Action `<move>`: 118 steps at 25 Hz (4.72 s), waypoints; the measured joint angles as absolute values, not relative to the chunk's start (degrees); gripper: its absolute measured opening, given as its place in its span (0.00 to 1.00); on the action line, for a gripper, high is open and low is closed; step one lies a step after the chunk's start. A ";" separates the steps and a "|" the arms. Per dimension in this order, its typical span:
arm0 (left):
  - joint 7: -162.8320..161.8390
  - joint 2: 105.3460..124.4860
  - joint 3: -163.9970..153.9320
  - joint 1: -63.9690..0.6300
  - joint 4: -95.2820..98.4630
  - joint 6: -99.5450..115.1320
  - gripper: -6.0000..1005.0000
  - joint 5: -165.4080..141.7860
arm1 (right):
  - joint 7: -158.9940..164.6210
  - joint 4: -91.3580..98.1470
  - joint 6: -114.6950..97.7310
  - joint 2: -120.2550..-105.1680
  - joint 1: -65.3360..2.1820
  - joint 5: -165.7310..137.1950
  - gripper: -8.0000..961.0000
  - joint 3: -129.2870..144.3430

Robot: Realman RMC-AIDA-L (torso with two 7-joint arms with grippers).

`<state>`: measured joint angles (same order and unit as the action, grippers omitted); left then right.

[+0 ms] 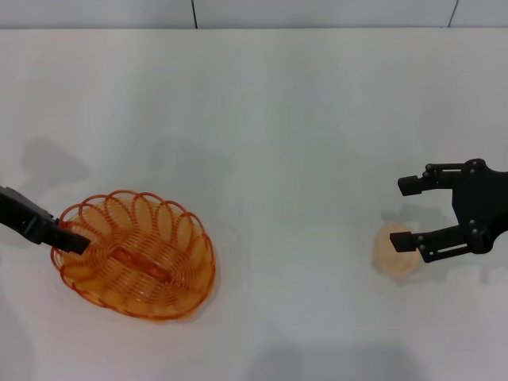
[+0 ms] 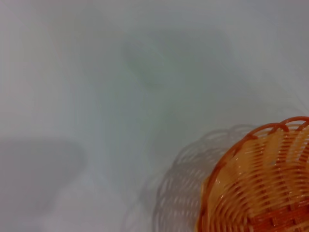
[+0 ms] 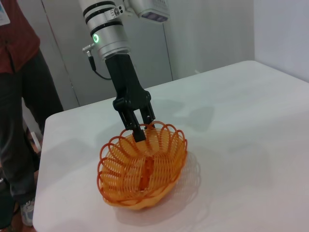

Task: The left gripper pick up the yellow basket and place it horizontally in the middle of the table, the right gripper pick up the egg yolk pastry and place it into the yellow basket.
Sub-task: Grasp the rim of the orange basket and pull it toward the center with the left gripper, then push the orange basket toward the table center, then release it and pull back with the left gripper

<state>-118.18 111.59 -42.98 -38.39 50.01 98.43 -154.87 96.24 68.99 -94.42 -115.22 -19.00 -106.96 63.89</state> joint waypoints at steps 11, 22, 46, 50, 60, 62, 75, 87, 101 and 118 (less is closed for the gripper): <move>-117.75 111.63 -42.98 -38.31 48.68 96.69 0.48 -154.87 | 96.18 68.50 -94.40 -115.23 -19.07 -106.96 0.90 63.90; -118.03 111.88 -43.39 -38.45 47.85 94.23 0.44 -154.95 | 96.15 68.46 -94.48 -115.22 -19.25 -106.96 0.90 63.86; -118.69 111.72 -43.23 -39.92 46.74 92.96 0.30 -156.11 | 96.15 68.64 -94.48 -115.23 -19.43 -106.96 0.90 63.65; -118.62 111.64 -43.34 -40.26 46.60 92.90 0.23 -156.22 | 96.15 68.65 -94.53 -115.23 -19.43 -106.96 0.90 63.54; -118.00 111.53 -43.47 -40.81 48.11 95.79 0.11 -155.89 | 96.15 68.53 -94.25 -115.23 -19.43 -106.96 0.90 63.40; -118.02 111.53 -43.27 -41.06 48.91 96.61 0.11 -155.01 | 96.15 68.52 -94.24 -115.22 -19.43 -106.96 0.90 63.35; -126.74 111.02 -40.43 -41.94 51.12 97.15 0.09 -149.09 | 96.15 68.29 -93.55 -115.23 -19.42 -106.69 0.90 63.34; -144.87 111.21 -40.23 -43.14 53.23 96.24 0.09 -148.42 | 96.15 68.29 -93.25 -115.23 -19.42 -106.08 0.90 63.38; -153.97 113.02 -40.53 -43.36 49.32 93.03 0.09 -143.75 | 96.15 68.37 -93.65 -115.22 -19.42 -105.63 0.90 63.66; -154.73 113.86 -44.89 -43.72 43.33 87.00 0.09 -144.87 | 96.15 68.69 -94.81 -115.22 -19.45 -105.29 0.90 64.60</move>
<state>-154.73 113.86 -44.89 -43.72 43.33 87.00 -144.87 96.15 68.69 -94.81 -115.22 -19.45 -105.29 64.60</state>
